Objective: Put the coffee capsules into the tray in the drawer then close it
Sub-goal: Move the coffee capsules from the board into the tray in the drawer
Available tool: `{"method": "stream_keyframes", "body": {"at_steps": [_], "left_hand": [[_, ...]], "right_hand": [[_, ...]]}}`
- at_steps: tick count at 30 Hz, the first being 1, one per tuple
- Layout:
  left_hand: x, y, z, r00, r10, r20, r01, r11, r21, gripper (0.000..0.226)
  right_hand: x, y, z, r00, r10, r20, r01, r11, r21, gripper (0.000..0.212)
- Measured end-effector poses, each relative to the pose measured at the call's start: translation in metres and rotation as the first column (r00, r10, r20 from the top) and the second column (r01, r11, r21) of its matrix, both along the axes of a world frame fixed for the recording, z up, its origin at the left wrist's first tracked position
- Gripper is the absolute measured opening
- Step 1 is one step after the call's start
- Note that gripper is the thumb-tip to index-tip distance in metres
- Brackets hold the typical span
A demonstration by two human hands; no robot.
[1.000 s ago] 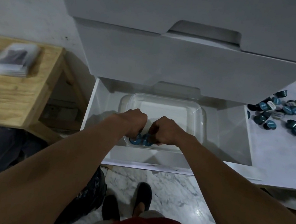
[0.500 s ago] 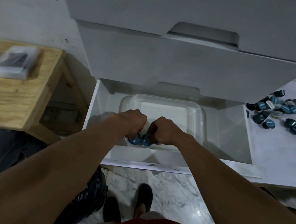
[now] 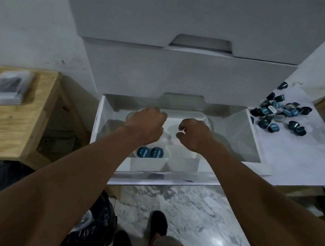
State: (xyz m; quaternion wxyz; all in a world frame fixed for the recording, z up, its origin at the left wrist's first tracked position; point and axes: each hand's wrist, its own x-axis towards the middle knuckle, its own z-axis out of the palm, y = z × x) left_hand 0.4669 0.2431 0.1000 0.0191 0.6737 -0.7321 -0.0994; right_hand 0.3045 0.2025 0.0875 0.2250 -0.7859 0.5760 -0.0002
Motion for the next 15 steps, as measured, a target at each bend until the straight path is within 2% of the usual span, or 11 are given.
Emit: {"method": "stream_keyframes", "body": {"at_steps": [3, 6, 11, 15], "left_hand": [[-0.026, -0.003, 0.017, 0.996, -0.092, -0.016, 0.089, 0.987, -0.132, 0.037], [-0.063, -0.007, 0.036, 0.983, -0.176, -0.058, 0.154, 0.949, -0.276, 0.043], [-0.135, -0.015, 0.057, 0.957, -0.285, -0.051, 0.239, 0.877, -0.417, 0.050], [-0.204, -0.023, 0.063, 0.926, -0.373, -0.053, 0.306, 0.826, -0.473, 0.048]], "right_hand": [[-0.031, 0.008, 0.023, 0.997, -0.069, -0.016, 0.064, 0.975, -0.215, 0.035], [-0.072, 0.015, 0.040, 0.992, -0.123, 0.036, 0.128, 0.921, -0.369, 0.041], [-0.148, 0.024, 0.060, 0.967, -0.237, 0.091, 0.250, 0.826, -0.505, 0.048], [-0.212, 0.026, 0.064, 0.944, -0.308, 0.121, 0.325, 0.789, -0.522, 0.048]]}}
